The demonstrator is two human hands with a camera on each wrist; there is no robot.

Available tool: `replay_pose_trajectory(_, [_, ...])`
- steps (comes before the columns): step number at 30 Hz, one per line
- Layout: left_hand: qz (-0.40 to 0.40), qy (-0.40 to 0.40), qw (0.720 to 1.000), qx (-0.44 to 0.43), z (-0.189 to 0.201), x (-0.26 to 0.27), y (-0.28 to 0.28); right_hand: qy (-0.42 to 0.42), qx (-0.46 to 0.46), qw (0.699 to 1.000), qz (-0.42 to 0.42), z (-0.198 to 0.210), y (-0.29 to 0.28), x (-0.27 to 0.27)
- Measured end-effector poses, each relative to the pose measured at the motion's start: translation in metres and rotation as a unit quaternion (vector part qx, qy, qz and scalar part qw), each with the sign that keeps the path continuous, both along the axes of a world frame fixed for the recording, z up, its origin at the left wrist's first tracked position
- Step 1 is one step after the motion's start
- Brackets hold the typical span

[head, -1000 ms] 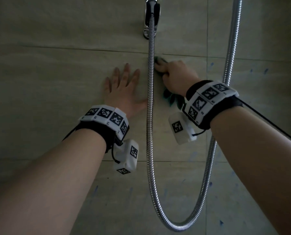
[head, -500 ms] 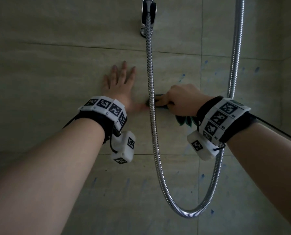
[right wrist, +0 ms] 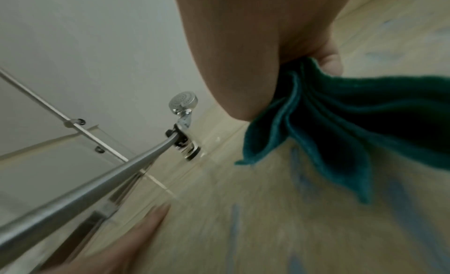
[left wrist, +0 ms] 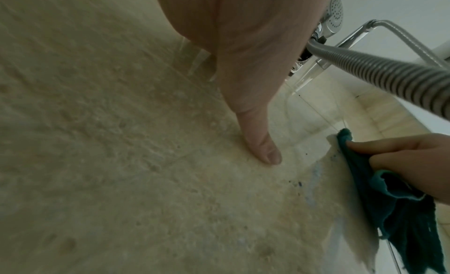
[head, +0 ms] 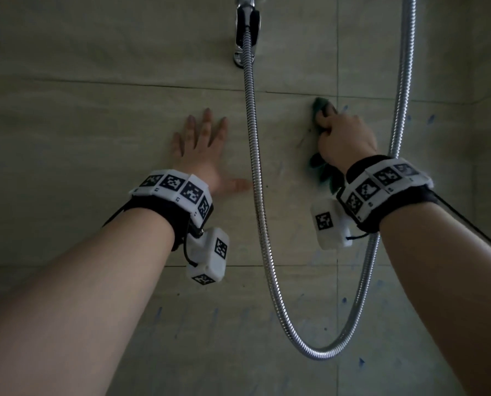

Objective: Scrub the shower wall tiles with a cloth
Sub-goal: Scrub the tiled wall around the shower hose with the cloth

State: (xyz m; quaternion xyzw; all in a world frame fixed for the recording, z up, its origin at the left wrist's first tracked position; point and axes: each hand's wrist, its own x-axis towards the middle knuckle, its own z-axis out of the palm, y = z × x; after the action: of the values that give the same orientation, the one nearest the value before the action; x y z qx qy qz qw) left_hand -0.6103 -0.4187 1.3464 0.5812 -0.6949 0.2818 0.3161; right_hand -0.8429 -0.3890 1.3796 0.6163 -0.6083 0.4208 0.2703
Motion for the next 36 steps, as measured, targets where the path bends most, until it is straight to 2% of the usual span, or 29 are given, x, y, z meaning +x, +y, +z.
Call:
replay_pose_trajectory(2, [-0.006, 0.004, 1.0, -0.004, -0.001, 0.0, 0.0, 0.049, -0.001, 0.999, 0.024, -0.021, -0.001, 0.015])
replay_pose_trajectory(4, [-0.006, 0.009, 1.0, -0.002, 0.0, -0.001, 0.001, 0.136, -0.001, 0.989, 0.056, -0.04, -0.002, 0.032])
replay_pose_trajectory(7, [-0.002, 0.013, 1.0, 0.013, 0.001, -0.003, 0.005, 0.207, 0.009, 0.978, 0.029, -0.039, 0.001, 0.033])
replay_pose_trajectory(9, [0.001, 0.017, 1.0, 0.023, 0.002, -0.005, 0.006, 0.17, 0.007, 0.985, -0.015, -0.021, 0.005, 0.018])
replay_pose_trajectory(12, [0.014, 0.021, 0.999, 0.025, 0.002, -0.007, 0.005, 0.013, 0.013, 1.0, -0.011, 0.003, 0.005, -0.003])
replay_pose_trajectory(13, [0.012, 0.021, 0.999, 0.025, 0.002, -0.007, 0.005, -0.015, 0.006, 1.0, -0.008, 0.005, 0.004, -0.003])
replay_pose_trajectory(15, [-0.004, 0.021, 1.0, 0.023, 0.001, -0.005, 0.004, 0.002, 0.004, 1.0, 0.007, -0.003, 0.003, 0.008])
replay_pose_trajectory(19, [-0.021, 0.031, 0.999, 0.025, 0.001, -0.003, 0.004, 0.169, 0.02, 0.982, 0.077, -0.052, 0.001, 0.044])
replay_pose_trajectory(21, [-0.02, 0.031, 0.999, 0.029, 0.002, -0.004, 0.005, 0.219, 0.005, 0.974, 0.062, -0.061, 0.004, 0.049])
replay_pose_trajectory(23, [-0.012, 0.028, 0.999, 0.031, 0.002, -0.004, 0.005, 0.204, 0.001, 0.979, 0.026, -0.048, 0.007, 0.04])
replay_pose_trajectory(27, [0.0, 0.03, 0.999, 0.036, 0.003, -0.007, 0.004, 0.026, 0.034, 0.999, -0.015, -0.008, 0.005, 0.007])
replay_pose_trajectory(30, [-0.007, 0.031, 0.999, 0.033, 0.002, -0.007, 0.006, -0.042, 0.019, 0.999, -0.01, -0.012, 0.008, -0.004])
replay_pose_trajectory(32, [-0.016, 0.032, 0.999, 0.029, 0.001, -0.006, 0.007, -0.041, 0.01, 0.999, 0.002, -0.032, 0.007, -0.002])
replay_pose_trajectory(36, [-0.013, 0.04, 0.999, 0.025, 0.0, -0.008, 0.011, 0.059, 0.032, 0.996, 0.064, -0.084, 0.006, 0.017])
